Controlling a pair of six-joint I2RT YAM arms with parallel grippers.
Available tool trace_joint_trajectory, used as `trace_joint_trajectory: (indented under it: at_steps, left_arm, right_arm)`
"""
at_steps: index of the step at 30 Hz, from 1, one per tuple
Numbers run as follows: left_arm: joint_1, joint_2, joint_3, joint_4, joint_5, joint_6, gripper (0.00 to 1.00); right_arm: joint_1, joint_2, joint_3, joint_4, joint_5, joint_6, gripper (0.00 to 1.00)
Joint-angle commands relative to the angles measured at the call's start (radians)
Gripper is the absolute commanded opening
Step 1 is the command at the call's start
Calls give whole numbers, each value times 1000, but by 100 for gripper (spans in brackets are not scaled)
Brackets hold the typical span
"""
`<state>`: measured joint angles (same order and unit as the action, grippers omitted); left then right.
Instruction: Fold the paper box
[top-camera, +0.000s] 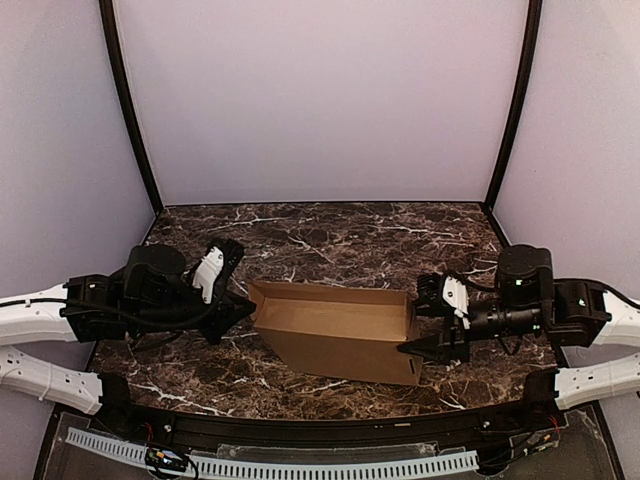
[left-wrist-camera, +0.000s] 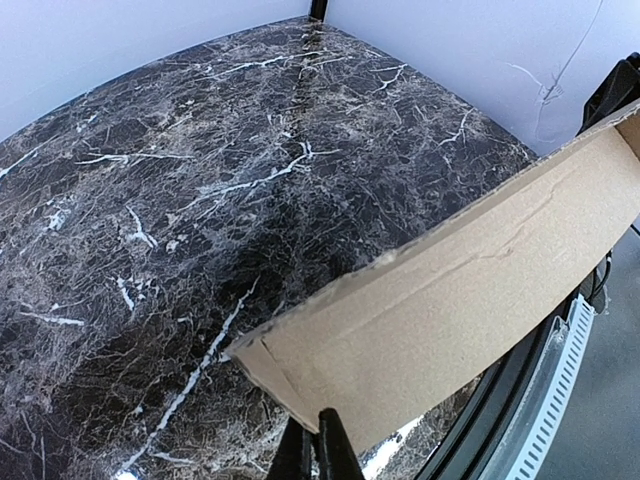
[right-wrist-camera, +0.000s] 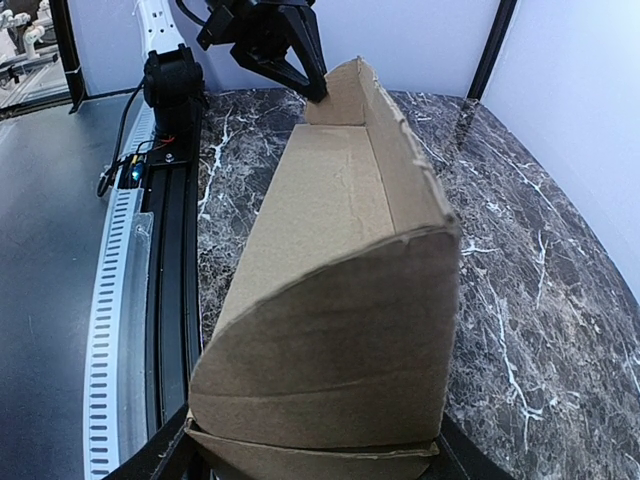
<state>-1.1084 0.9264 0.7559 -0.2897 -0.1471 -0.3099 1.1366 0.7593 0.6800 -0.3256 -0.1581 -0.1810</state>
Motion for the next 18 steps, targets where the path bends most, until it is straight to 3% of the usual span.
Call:
trace_joint_trajectory:
  at_steps: [1,18]
  left_arm:
    - [-12,21,-15,89,100,1,1]
    - [-13,36,-85,95,128,-5,1]
  right_arm:
    - [13,11,-25,120,-25,6,39]
    - [14,-32,-100,147,3,63,39]
